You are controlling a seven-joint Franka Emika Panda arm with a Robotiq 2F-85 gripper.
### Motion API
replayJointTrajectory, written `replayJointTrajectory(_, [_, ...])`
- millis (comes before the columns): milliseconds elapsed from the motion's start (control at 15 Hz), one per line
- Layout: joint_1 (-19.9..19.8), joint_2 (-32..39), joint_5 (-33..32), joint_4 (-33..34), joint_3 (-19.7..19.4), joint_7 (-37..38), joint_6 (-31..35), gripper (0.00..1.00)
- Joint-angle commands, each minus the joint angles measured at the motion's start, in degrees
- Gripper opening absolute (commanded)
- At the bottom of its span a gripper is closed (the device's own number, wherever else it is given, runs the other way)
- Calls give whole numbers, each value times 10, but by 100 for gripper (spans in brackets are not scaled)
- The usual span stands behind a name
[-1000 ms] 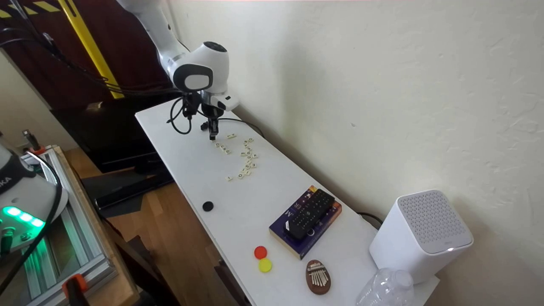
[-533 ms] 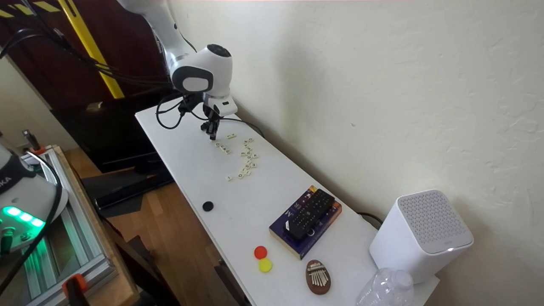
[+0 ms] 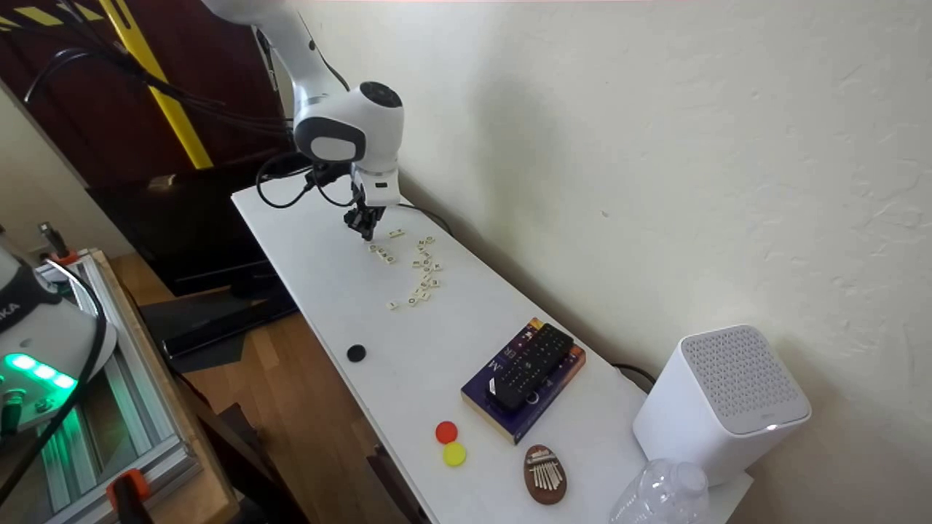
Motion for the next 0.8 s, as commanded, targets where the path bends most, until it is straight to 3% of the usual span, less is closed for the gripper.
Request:
replayJointTrajectory(0, [-1, 14, 34, 4, -4, 27, 4, 0])
replayJointTrajectory(733, [-6, 12, 107, -6, -3, 49, 8, 0])
